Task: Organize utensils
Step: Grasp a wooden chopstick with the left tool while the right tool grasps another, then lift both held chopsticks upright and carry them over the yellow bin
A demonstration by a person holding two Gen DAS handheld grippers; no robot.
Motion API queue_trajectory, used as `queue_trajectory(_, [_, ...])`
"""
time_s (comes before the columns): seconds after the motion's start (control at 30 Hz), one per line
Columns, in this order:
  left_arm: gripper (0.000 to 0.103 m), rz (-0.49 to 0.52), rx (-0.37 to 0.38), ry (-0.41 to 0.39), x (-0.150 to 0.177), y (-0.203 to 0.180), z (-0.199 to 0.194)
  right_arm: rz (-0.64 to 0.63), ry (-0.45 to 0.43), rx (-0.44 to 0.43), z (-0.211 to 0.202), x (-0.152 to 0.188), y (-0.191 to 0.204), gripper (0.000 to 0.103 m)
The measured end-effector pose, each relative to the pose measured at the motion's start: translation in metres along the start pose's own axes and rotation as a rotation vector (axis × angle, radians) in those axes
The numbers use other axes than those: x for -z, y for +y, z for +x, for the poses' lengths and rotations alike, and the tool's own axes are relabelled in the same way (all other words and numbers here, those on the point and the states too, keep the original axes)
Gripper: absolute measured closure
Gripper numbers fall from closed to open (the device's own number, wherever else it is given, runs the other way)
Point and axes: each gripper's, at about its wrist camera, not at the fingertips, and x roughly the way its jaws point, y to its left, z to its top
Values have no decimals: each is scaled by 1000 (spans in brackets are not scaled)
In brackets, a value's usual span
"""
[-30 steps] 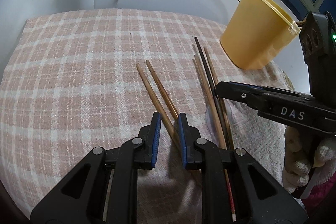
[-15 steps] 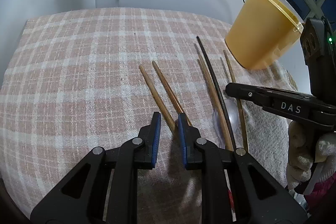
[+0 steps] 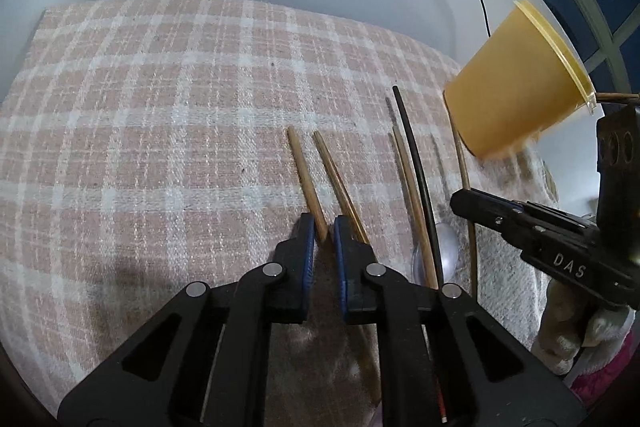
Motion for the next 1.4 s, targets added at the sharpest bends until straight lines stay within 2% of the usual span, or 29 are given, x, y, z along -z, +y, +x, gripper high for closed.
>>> queue_trajectory(0.4, [99,-65,49,-120,8,21,-58,-20,-42,-49,-31,4,5,100])
queue_trajectory(0.6, [99,-92,85,-191,12,33,-89,-39,-94,-72,-60,3,13,100])
queue_trajectory(0.77, [99,-77,105,-253,18,26,-117,-66,-147,-85,-91,2,18,100])
queue_trajectory(1.07, [99,-41,125,-348,16,-1,-144,-99,-202,-91,-127,9,20,100])
queue_trajectory(1.4, [99,5,190,-386,11,-31,-158,-82,-290,-108,-173,10,4,100])
